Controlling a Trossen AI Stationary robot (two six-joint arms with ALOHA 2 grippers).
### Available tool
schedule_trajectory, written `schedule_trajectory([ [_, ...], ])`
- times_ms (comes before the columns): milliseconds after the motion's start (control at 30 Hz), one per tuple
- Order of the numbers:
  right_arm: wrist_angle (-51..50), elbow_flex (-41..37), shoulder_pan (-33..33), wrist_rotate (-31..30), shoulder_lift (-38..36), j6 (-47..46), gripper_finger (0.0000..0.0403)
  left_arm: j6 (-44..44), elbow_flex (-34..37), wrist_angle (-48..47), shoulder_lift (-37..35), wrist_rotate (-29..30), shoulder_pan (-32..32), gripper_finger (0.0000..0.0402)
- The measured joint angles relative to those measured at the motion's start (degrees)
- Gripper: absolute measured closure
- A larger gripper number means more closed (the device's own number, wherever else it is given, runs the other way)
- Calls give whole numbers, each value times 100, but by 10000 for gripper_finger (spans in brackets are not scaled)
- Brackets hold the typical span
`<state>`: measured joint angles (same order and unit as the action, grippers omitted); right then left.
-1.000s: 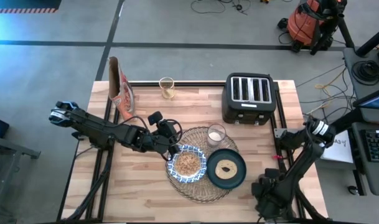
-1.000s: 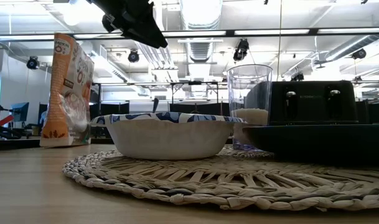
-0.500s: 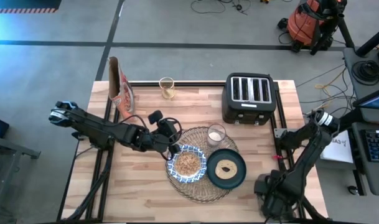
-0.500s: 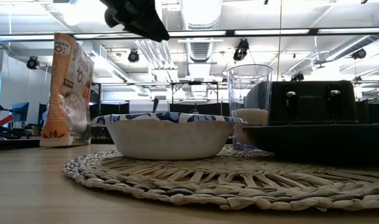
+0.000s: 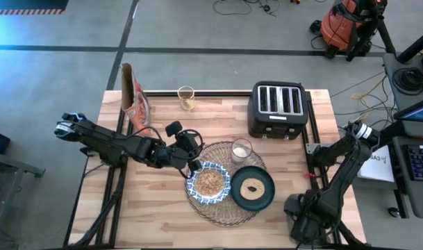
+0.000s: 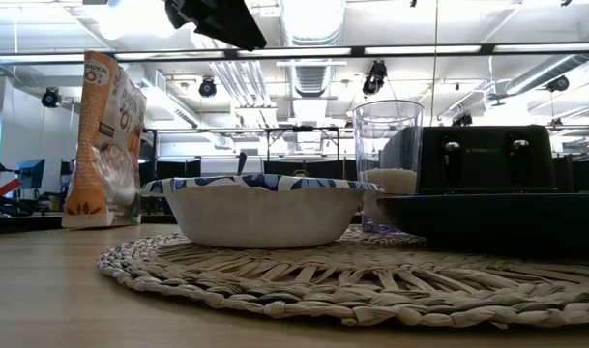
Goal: Arrange a breakfast setting
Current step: Put the red apple to the left of the transparent glass of milk on the brown table mat
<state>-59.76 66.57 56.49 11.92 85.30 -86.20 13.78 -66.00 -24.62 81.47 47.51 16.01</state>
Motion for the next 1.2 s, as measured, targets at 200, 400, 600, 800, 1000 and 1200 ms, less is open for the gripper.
schedule_trajectory([
  [200, 65, 0, -2, 4, 2, -282, 204, 15, 0, 0, 0, 0, 0, 243],
  [400, 39, -9, -7, 315, 4, -1069, 193, 18, 2, 0, 0, -2, 0, 243],
  [600, 24, -9, 0, 959, 4, -1070, 132, 42, 2, 0, 0, 0, 0, 243],
  [800, 7, -6, 0, 909, 7, -836, 68, 42, 4, 2, 0, 0, 0, 243],
  [1000, 13, 24, 0, 930, 9, -1049, 45, 42, 9, 0, 0, 0, 0, 243],
  [1200, -4, 2, 0, 908, 11, -1209, 44, 42, 11, 1, 0, 0, 0, 243],
])
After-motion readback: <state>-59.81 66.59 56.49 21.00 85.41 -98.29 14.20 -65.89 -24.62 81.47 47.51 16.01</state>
